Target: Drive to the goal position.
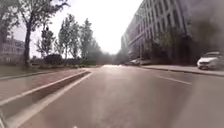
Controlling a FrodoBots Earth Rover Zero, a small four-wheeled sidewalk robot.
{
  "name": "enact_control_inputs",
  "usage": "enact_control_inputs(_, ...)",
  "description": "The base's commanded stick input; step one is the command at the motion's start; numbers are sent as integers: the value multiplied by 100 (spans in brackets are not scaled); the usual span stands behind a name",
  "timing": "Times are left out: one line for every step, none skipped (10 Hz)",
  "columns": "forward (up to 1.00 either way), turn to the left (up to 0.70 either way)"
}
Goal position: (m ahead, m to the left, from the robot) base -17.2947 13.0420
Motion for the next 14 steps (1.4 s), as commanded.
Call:
enact_control_inputs(70,14)
enact_control_inputs(70,14)
enact_control_inputs(70,14)
enact_control_inputs(70,14)
enact_control_inputs(70,14)
enact_control_inputs(70,6)
enact_control_inputs(70,0)
enact_control_inputs(70,0)
enact_control_inputs(70,0)
enact_control_inputs(70,0)
enact_control_inputs(70,0)
enact_control_inputs(70,0)
enact_control_inputs(70,0)
enact_control_inputs(70,0)
